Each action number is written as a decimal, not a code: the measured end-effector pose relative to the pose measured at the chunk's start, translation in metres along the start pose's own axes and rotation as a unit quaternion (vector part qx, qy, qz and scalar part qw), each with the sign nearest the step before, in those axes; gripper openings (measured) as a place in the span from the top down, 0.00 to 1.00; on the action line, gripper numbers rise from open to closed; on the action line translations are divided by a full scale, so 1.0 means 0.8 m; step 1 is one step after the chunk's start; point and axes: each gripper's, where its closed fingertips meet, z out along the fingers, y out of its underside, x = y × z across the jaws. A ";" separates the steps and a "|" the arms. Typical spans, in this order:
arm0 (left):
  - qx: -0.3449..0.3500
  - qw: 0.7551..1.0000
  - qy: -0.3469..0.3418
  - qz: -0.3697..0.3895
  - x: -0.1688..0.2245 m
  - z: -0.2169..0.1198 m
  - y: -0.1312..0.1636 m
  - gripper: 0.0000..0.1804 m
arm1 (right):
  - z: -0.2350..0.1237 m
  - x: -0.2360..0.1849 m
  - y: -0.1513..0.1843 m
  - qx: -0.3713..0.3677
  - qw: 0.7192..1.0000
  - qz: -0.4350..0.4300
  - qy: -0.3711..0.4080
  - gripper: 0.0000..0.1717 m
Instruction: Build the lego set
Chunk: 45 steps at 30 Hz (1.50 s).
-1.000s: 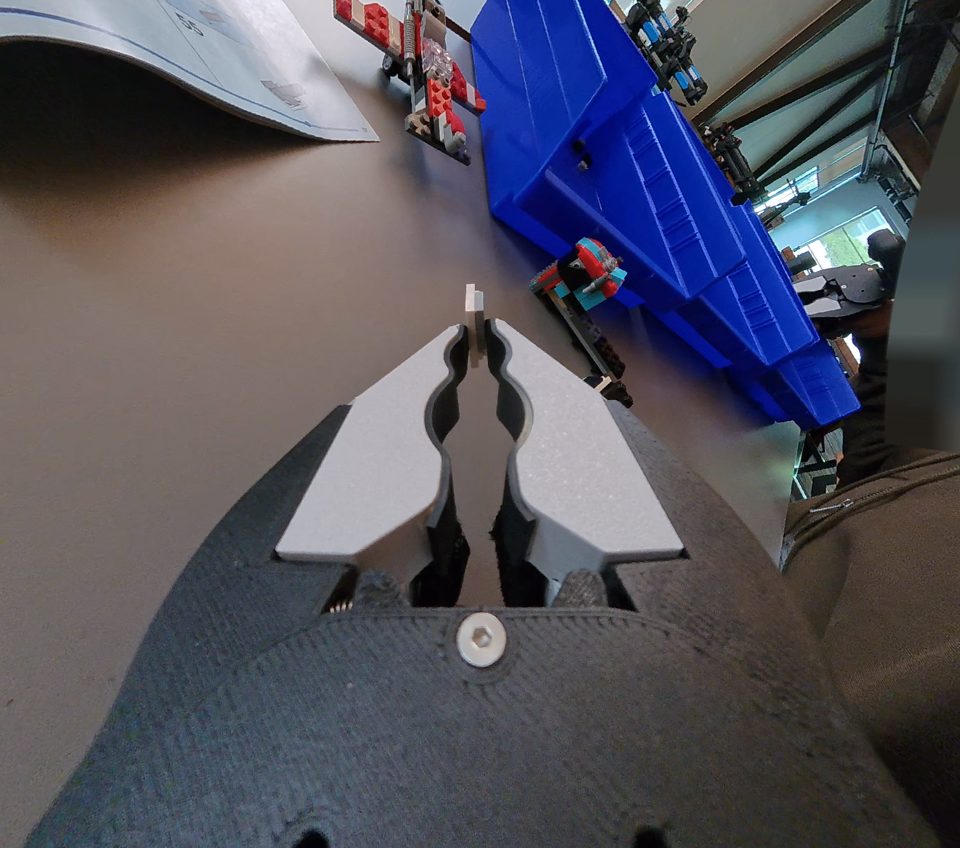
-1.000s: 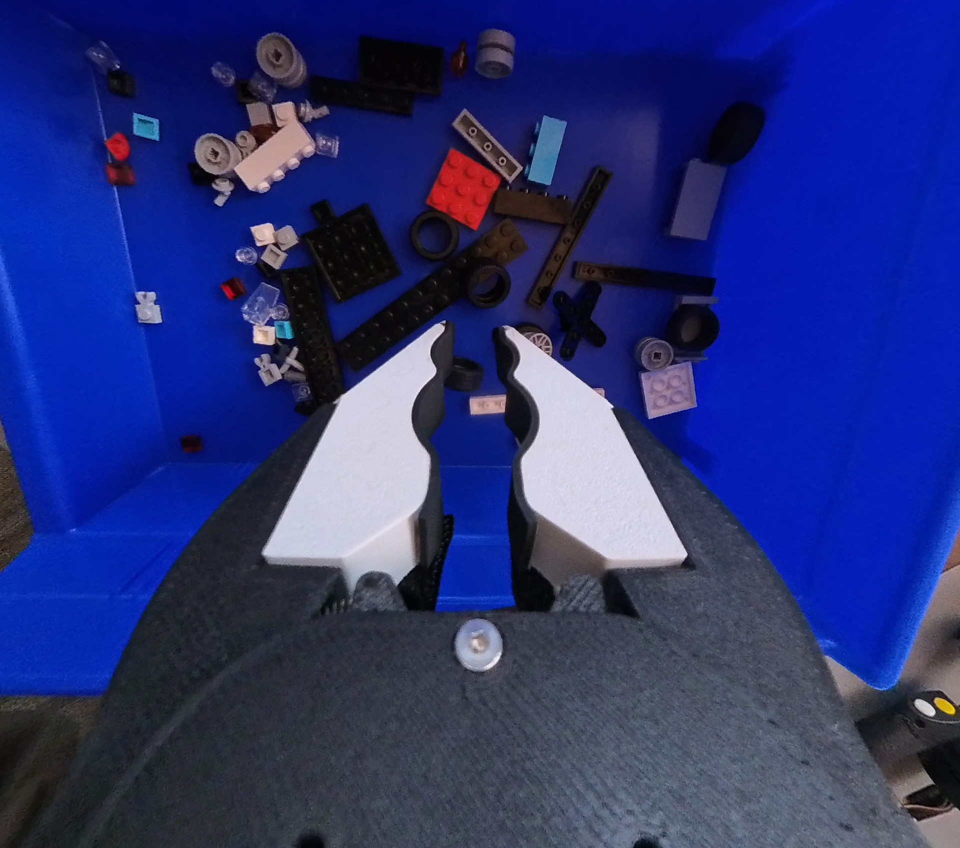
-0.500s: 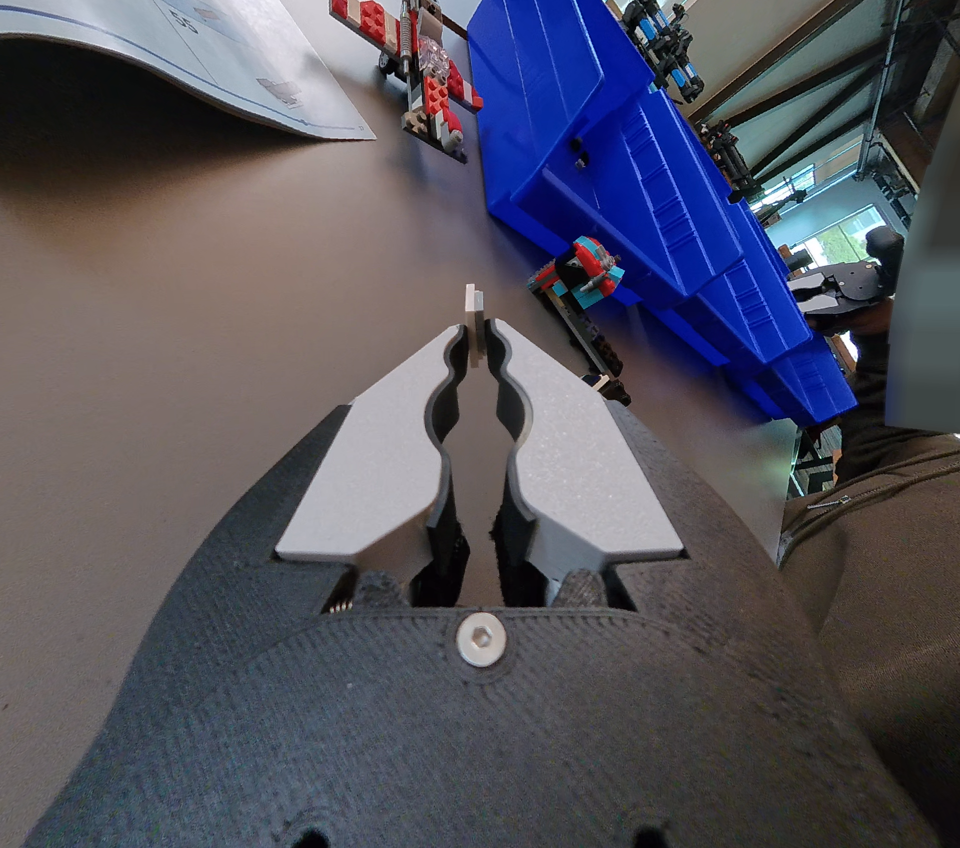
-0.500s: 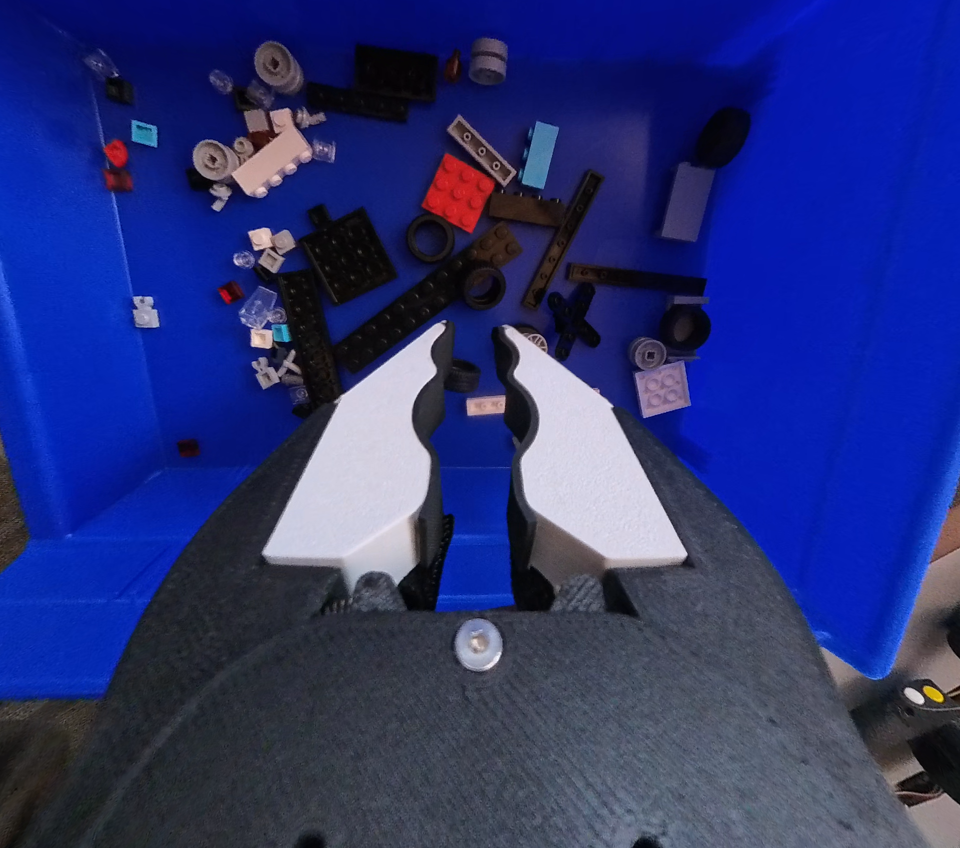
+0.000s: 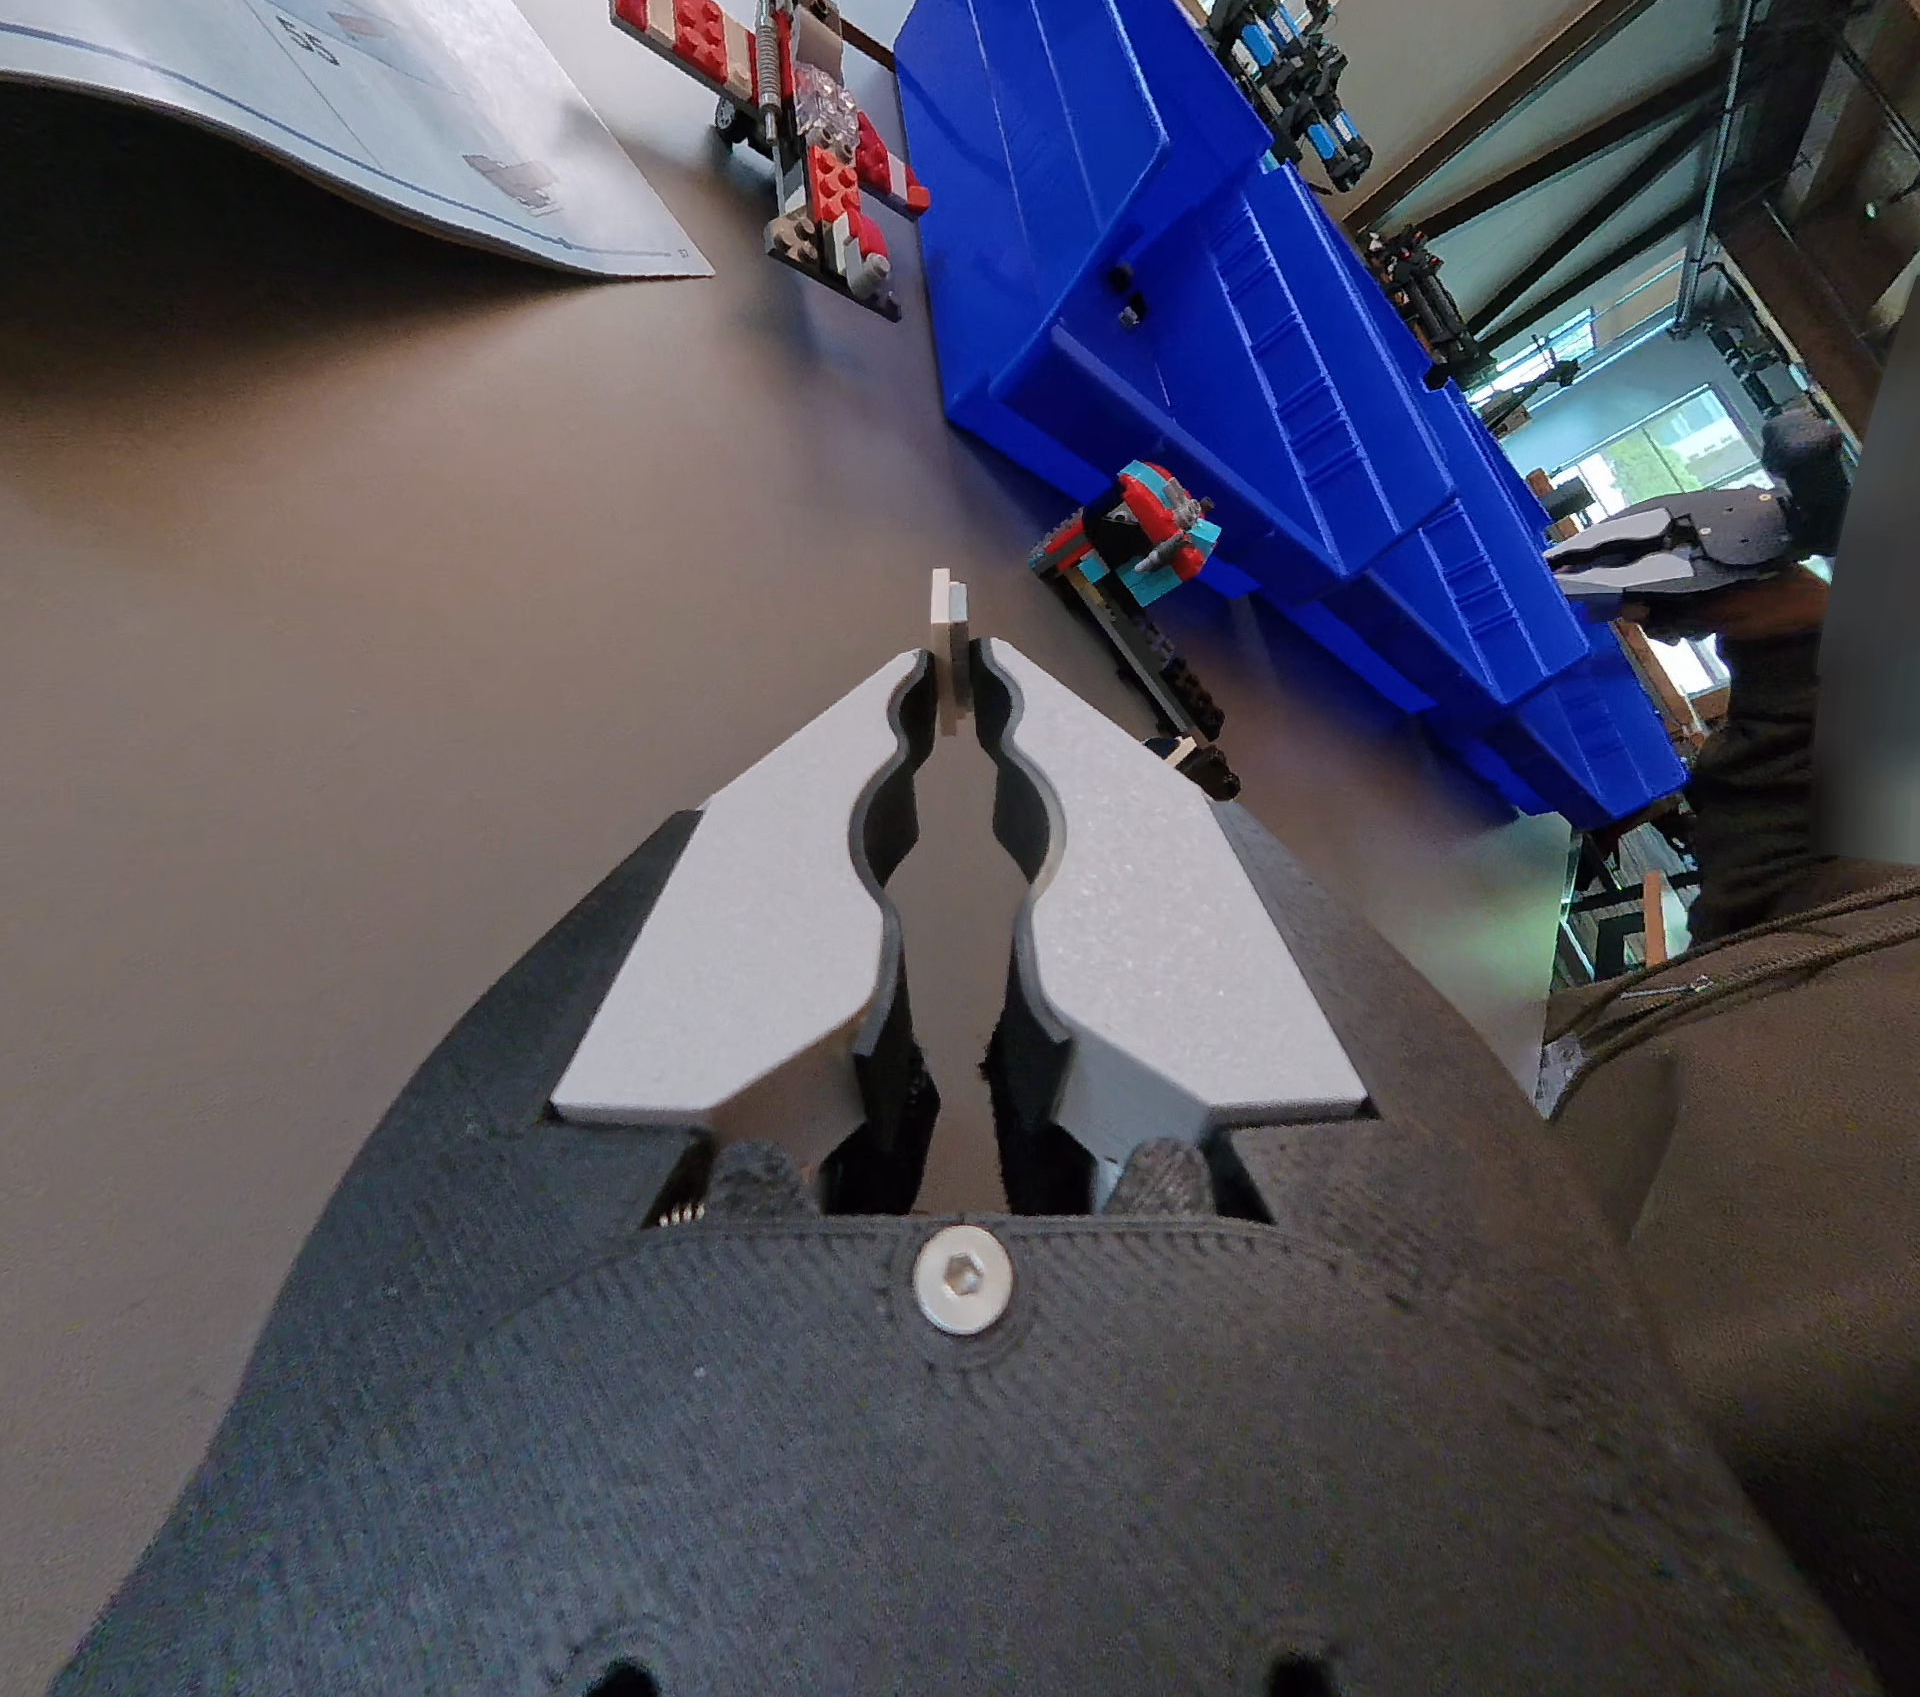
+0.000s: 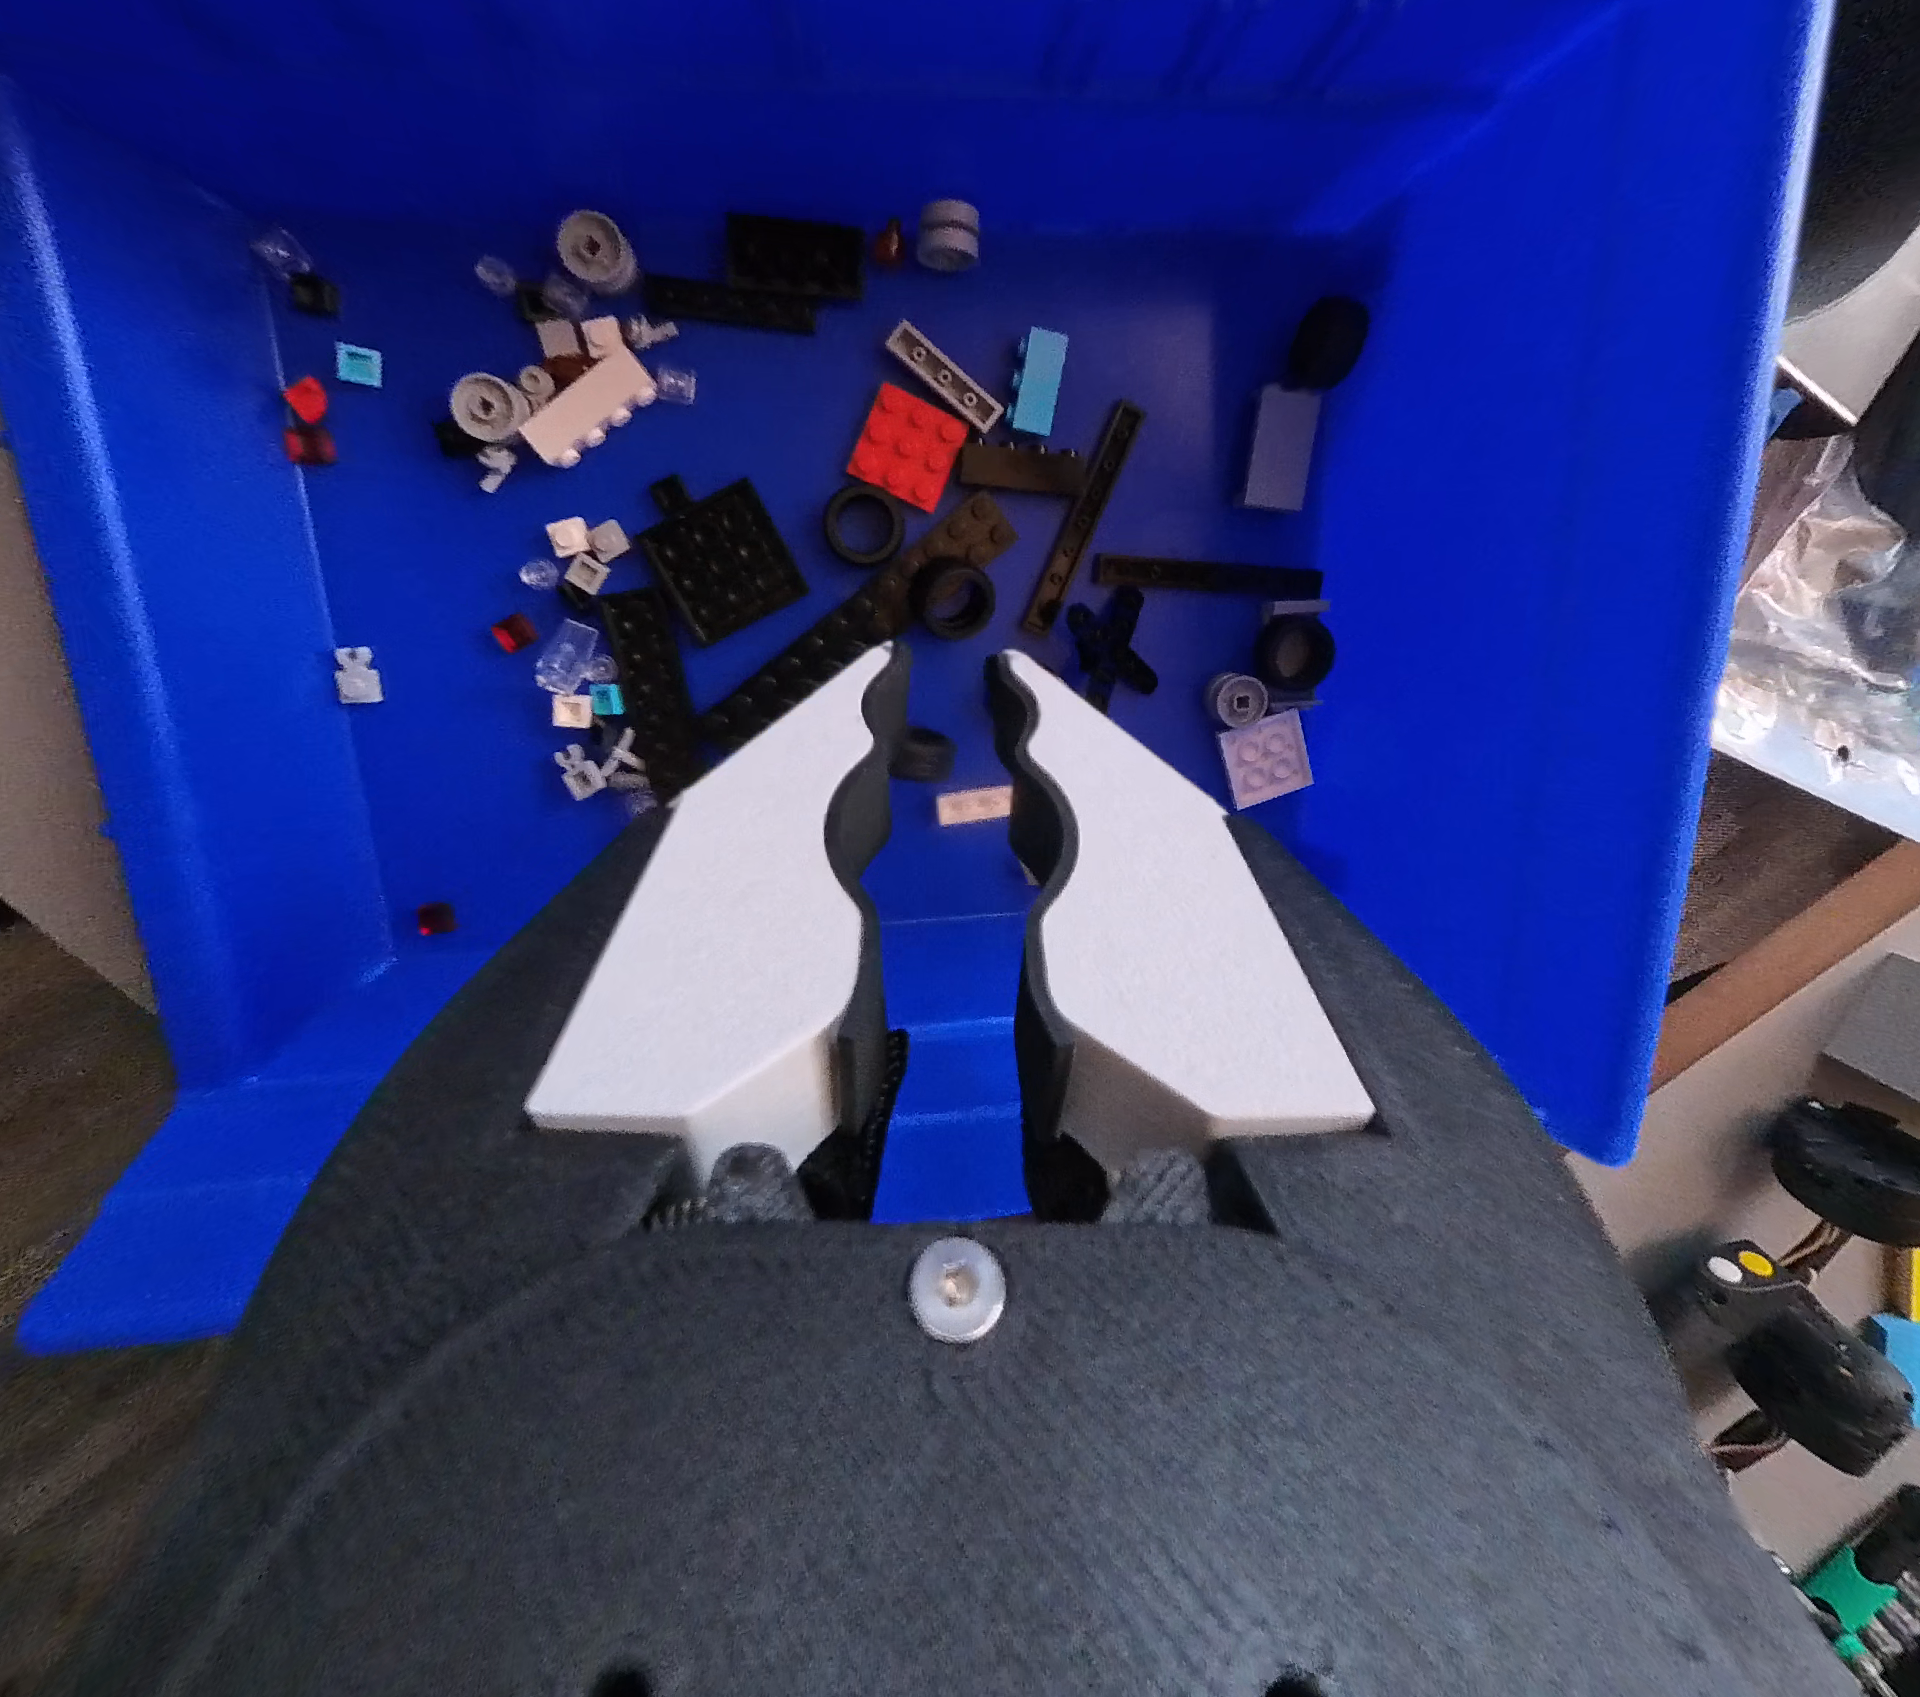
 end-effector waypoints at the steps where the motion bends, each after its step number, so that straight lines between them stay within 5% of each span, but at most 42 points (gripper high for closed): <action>1: 0.001 1.000 0.002 0.002 0.001 0.000 0.000 0.96 | -0.003 -0.003 -0.004 0.001 1.000 -0.002 0.002 0.89; 21: 0.001 0.999 0.040 0.015 0.016 -0.004 0.002 0.96 | -0.025 -0.042 -0.081 0.008 0.999 -0.030 0.017 0.89; 45: 0.001 0.998 0.061 0.023 0.024 -0.006 0.002 0.96 | -0.040 -0.068 -0.101 0.006 0.999 -0.044 0.021 0.89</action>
